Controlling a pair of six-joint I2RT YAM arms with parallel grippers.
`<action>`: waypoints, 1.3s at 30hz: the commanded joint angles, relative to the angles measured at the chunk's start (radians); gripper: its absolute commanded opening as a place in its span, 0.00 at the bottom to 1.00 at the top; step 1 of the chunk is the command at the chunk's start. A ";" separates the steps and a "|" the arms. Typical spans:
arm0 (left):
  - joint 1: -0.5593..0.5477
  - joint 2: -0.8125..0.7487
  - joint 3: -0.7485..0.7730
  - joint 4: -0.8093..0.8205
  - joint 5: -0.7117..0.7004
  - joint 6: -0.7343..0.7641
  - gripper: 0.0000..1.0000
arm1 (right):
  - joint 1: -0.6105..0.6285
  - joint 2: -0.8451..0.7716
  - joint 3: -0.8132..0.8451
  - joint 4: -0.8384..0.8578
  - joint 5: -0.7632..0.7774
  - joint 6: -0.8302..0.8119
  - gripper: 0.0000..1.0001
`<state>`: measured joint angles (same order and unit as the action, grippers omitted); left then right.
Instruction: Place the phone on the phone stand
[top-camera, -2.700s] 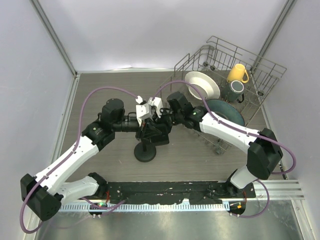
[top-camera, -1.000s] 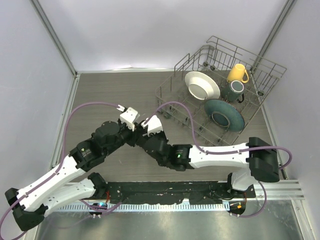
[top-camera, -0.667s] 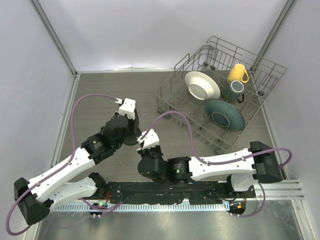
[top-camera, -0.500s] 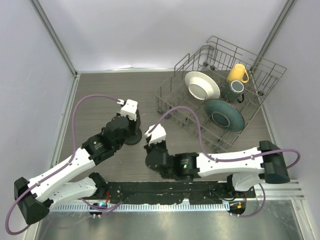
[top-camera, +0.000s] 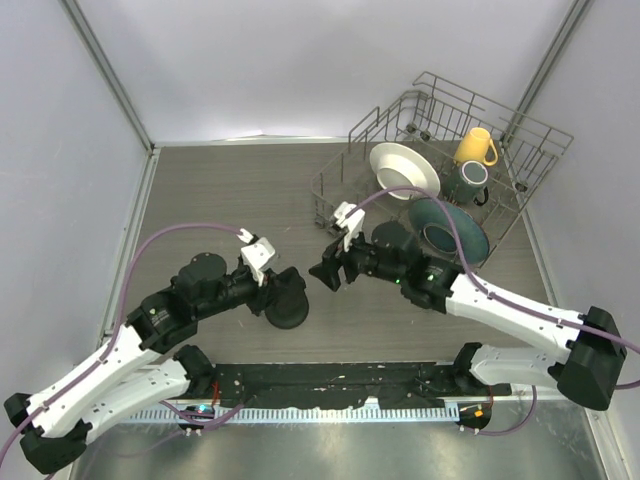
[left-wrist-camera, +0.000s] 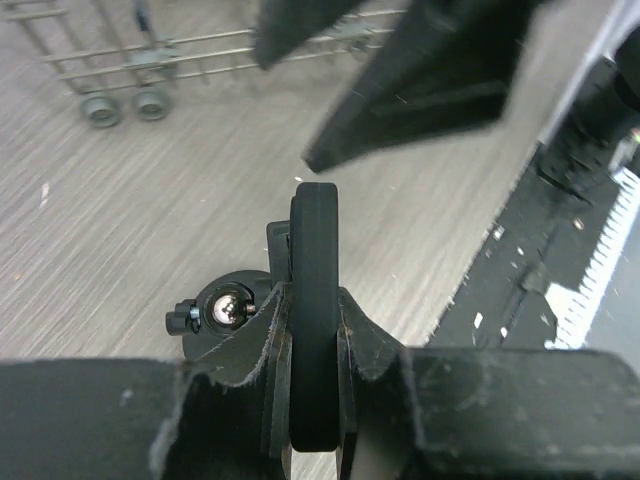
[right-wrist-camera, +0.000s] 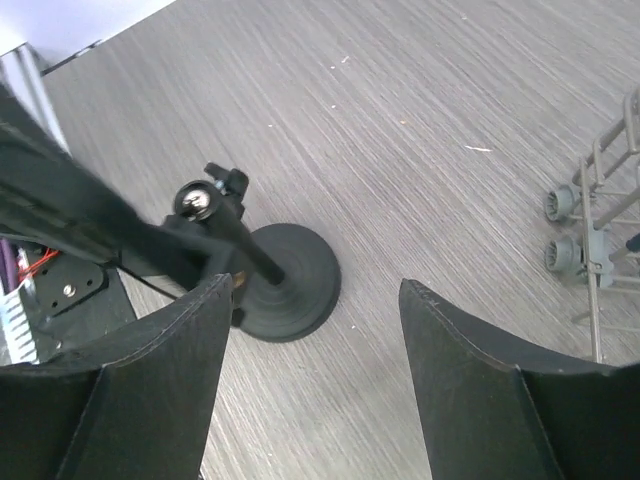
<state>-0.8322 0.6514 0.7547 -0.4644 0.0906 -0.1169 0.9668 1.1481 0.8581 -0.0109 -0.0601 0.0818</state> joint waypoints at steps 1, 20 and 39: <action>-0.002 -0.030 0.049 0.026 0.269 0.081 0.00 | -0.094 -0.007 -0.054 0.098 -0.461 -0.073 0.73; -0.002 0.021 0.084 -0.025 0.377 0.172 0.00 | -0.120 0.167 -0.065 0.216 -0.823 -0.016 0.66; -0.002 0.045 0.083 -0.022 0.405 0.174 0.00 | -0.044 0.167 -0.047 0.241 -0.636 -0.077 0.63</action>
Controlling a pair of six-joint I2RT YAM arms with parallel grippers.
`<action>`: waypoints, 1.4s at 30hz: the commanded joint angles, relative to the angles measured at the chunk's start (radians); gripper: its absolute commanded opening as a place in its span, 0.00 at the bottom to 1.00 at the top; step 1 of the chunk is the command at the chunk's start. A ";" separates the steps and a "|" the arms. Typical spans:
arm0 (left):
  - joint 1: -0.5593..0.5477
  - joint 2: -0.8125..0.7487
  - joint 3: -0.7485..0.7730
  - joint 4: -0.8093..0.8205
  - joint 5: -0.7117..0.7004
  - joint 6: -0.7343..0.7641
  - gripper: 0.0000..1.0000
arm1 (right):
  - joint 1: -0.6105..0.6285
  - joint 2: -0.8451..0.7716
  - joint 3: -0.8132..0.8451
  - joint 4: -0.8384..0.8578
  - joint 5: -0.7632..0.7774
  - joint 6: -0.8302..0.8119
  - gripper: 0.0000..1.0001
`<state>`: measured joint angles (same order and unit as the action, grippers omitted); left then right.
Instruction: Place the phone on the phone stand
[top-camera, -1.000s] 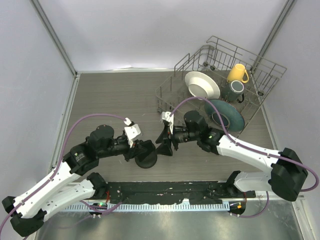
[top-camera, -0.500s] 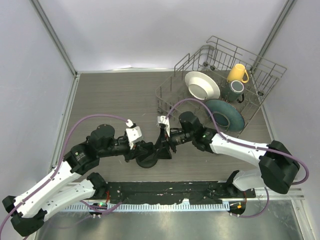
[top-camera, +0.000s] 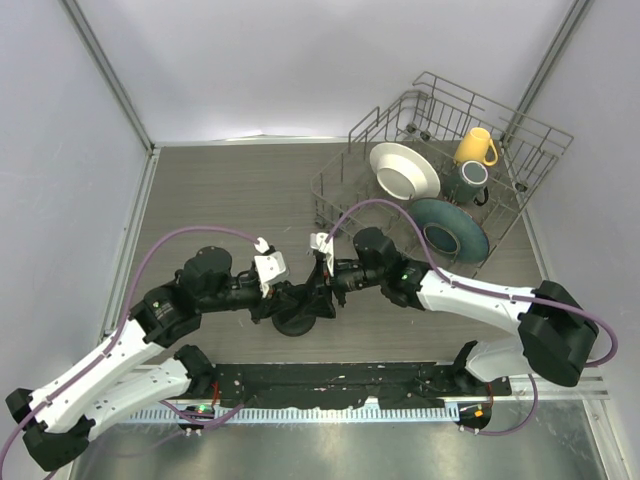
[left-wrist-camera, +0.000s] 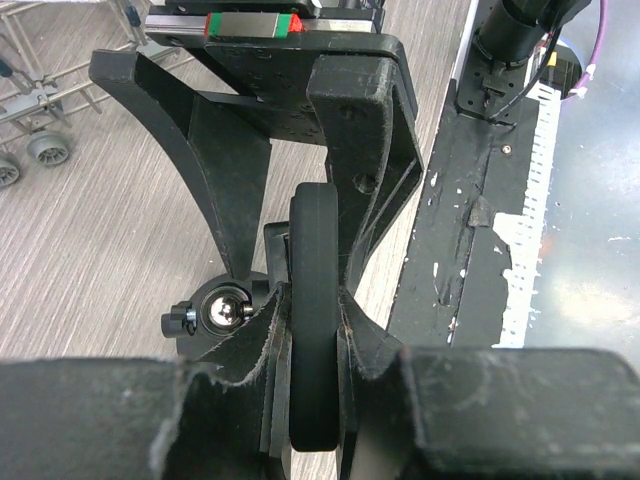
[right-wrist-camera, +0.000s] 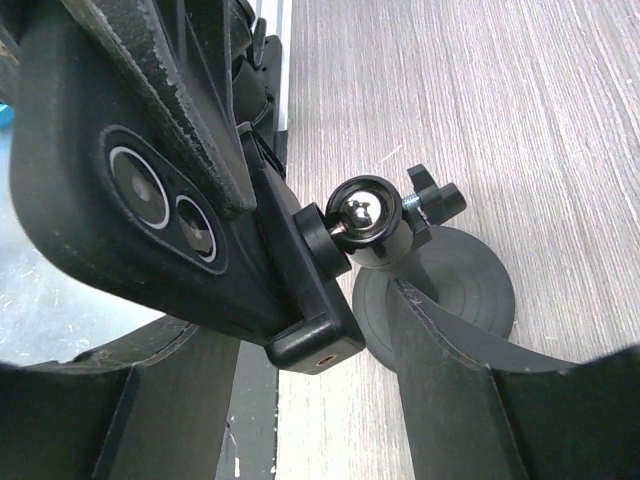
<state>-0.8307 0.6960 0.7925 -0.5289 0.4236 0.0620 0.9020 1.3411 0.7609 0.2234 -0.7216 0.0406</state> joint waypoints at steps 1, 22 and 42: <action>-0.004 0.000 0.045 0.044 0.072 -0.004 0.00 | 0.031 -0.022 0.057 -0.004 0.021 -0.065 0.61; -0.004 0.023 -0.059 0.221 -0.216 0.029 0.00 | 0.293 -0.240 -0.132 0.091 1.005 0.815 0.00; -0.002 0.010 -0.047 0.231 -0.164 -0.039 0.00 | 0.384 -0.535 -0.221 -0.115 1.122 0.295 0.70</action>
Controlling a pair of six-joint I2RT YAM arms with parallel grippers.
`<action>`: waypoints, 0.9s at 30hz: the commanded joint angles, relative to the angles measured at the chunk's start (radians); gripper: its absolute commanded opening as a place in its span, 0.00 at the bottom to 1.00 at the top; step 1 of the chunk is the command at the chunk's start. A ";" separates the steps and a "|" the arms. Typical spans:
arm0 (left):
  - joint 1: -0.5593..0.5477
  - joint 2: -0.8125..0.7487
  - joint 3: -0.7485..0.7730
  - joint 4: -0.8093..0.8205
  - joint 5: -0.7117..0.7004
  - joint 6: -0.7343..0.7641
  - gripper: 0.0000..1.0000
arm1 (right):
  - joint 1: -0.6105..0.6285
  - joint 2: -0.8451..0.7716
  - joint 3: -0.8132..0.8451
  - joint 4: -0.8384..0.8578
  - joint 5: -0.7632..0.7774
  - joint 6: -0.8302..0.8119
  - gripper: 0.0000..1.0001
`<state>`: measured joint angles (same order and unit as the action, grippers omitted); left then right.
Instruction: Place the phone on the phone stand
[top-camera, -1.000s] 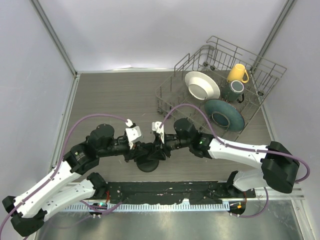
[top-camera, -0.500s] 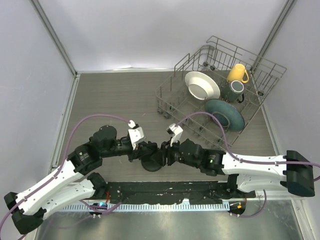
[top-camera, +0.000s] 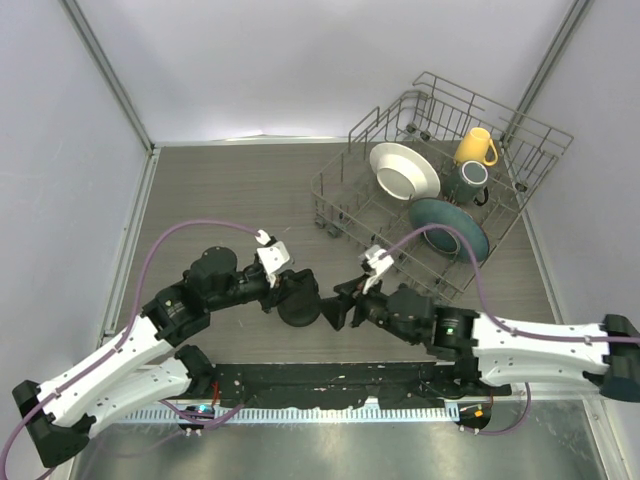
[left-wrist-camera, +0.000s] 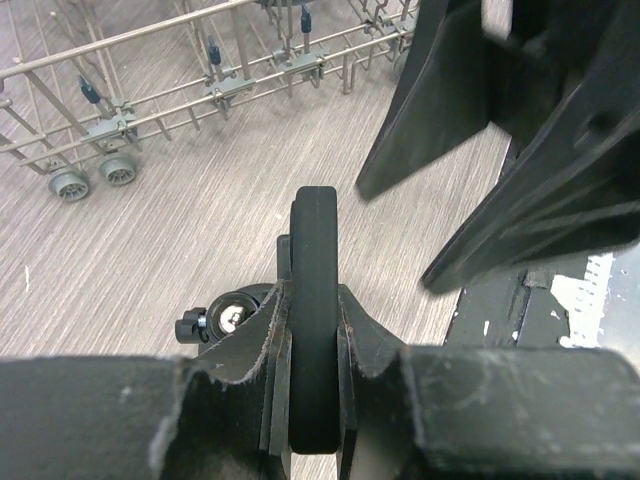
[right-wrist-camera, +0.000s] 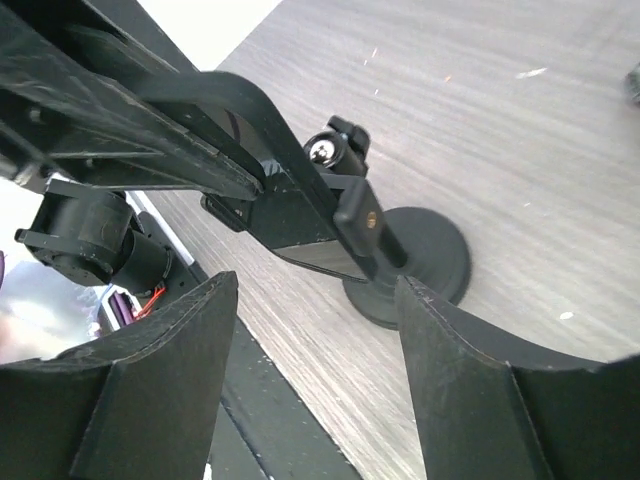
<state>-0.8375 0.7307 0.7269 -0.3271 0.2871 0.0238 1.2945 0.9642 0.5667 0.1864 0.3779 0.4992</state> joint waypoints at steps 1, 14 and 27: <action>0.005 -0.027 0.020 0.028 -0.032 -0.002 0.00 | -0.017 -0.183 -0.030 -0.105 0.026 -0.177 0.71; 0.003 0.007 0.026 0.042 -0.233 -0.140 0.00 | -0.178 -0.084 0.050 -0.165 -0.278 -0.177 0.69; 0.003 -0.001 0.046 -0.010 -0.324 -0.249 0.57 | -0.193 -0.159 0.019 -0.180 -0.312 -0.179 0.68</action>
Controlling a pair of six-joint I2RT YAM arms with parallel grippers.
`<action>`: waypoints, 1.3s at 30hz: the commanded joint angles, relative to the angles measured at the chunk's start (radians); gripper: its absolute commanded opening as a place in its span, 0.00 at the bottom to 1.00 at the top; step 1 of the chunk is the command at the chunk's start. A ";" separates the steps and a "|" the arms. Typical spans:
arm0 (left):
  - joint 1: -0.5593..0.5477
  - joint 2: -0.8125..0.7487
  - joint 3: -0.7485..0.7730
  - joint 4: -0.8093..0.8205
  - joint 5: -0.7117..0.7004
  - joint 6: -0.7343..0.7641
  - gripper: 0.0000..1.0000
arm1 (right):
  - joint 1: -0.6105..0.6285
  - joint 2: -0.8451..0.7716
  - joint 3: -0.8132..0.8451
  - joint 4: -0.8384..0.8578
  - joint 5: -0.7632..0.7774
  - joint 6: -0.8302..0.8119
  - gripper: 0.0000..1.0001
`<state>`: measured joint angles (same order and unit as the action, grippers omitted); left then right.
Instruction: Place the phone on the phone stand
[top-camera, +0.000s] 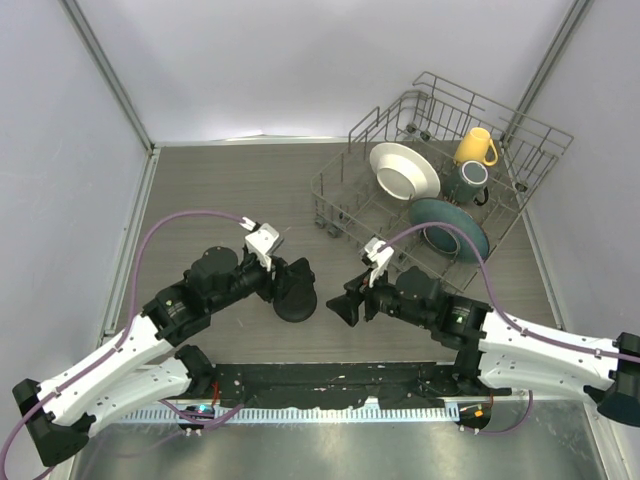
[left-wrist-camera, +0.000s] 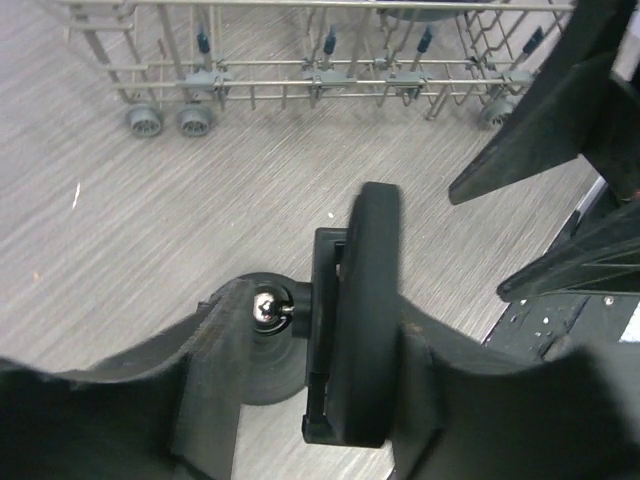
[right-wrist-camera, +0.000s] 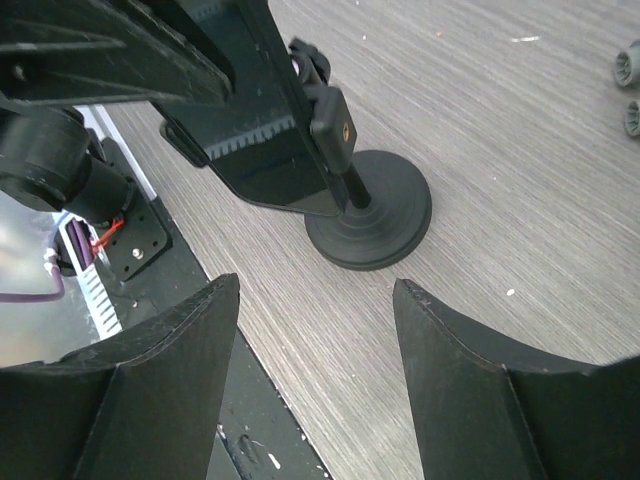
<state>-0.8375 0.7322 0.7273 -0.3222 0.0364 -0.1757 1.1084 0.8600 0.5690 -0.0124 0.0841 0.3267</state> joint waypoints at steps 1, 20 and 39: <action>0.003 -0.002 0.056 -0.023 -0.076 -0.060 0.61 | -0.007 -0.064 0.015 -0.009 -0.020 -0.005 0.68; 0.003 0.068 0.124 -0.080 0.066 -0.185 0.45 | -0.007 -0.249 -0.035 -0.109 -0.064 0.043 0.66; 0.003 0.072 0.191 -0.138 -0.065 -0.163 0.00 | -0.007 -0.251 -0.046 -0.100 -0.063 0.052 0.65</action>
<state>-0.8356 0.8337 0.8505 -0.4686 0.0479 -0.3145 1.1030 0.6090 0.5232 -0.1448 0.0265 0.3733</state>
